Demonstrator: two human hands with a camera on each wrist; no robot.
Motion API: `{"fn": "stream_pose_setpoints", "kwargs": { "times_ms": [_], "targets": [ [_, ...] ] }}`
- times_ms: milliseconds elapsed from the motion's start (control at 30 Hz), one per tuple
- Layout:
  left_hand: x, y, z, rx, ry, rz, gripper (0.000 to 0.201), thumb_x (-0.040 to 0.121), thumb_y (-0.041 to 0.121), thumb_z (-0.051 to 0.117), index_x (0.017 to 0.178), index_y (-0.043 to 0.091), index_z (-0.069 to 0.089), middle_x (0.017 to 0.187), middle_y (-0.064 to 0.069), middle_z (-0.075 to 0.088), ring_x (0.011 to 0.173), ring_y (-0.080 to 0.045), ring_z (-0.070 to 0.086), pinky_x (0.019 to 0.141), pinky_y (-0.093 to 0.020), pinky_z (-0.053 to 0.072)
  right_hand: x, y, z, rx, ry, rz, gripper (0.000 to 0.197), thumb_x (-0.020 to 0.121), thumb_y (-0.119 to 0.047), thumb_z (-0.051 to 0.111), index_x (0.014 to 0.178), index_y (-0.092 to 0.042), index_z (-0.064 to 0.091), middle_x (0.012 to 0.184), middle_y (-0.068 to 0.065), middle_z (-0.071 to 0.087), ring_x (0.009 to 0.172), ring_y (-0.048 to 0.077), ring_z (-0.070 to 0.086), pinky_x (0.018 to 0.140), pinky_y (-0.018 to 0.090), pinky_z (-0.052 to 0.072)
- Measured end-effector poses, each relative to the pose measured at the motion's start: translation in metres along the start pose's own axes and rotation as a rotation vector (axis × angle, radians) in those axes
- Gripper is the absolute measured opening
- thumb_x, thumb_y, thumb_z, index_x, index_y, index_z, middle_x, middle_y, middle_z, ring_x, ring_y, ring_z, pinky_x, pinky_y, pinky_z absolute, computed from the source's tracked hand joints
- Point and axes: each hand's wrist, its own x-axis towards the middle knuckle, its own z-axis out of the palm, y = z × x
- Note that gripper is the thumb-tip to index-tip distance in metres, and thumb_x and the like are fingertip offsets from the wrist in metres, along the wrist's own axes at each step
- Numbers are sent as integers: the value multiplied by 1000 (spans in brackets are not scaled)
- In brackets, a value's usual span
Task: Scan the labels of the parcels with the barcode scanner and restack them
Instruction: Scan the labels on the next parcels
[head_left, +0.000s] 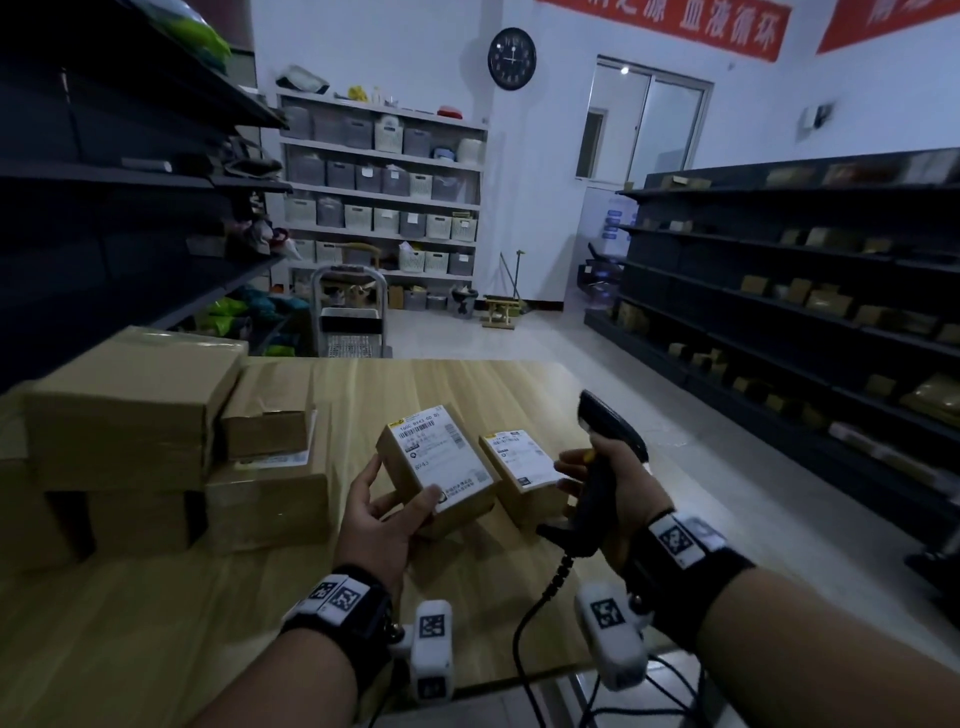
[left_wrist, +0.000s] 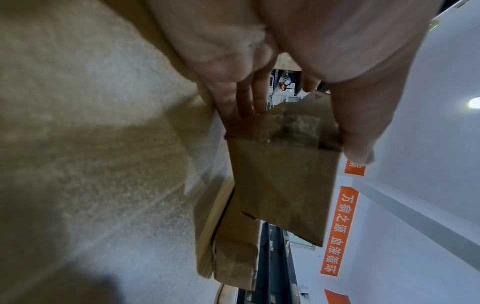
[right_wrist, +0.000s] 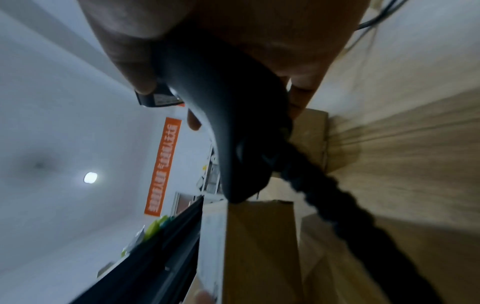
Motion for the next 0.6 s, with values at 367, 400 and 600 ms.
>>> {"fn": "stream_pose_setpoints", "kwargs": {
  "times_ms": [367,400,600],
  "targets": [
    [7,-9,-1,-88,47,14,120,43,45,109,152,32,61,117,-12,84,106,-35,83,94,-58,65,30,43,-31,363,88,133,50,99,-51,60,105,-2,68,95,15,70,97,34,65,96,48,53],
    [8,-9,-1,-107,46,5,119,43,43,108,151,28,61,119,-15,84,106,-35,83,94,-56,64,32,44,-33,398,83,140,50,100,-51,59,110,-2,66,98,16,70,104,35,64,104,50,50],
    [9,-9,1,-102,90,-67,105,55,40,106,145,6,63,120,-23,82,111,-38,81,86,-46,69,47,52,-46,526,66,134,54,98,-55,61,118,-5,66,109,17,72,106,35,66,108,54,51]
  ]
}}
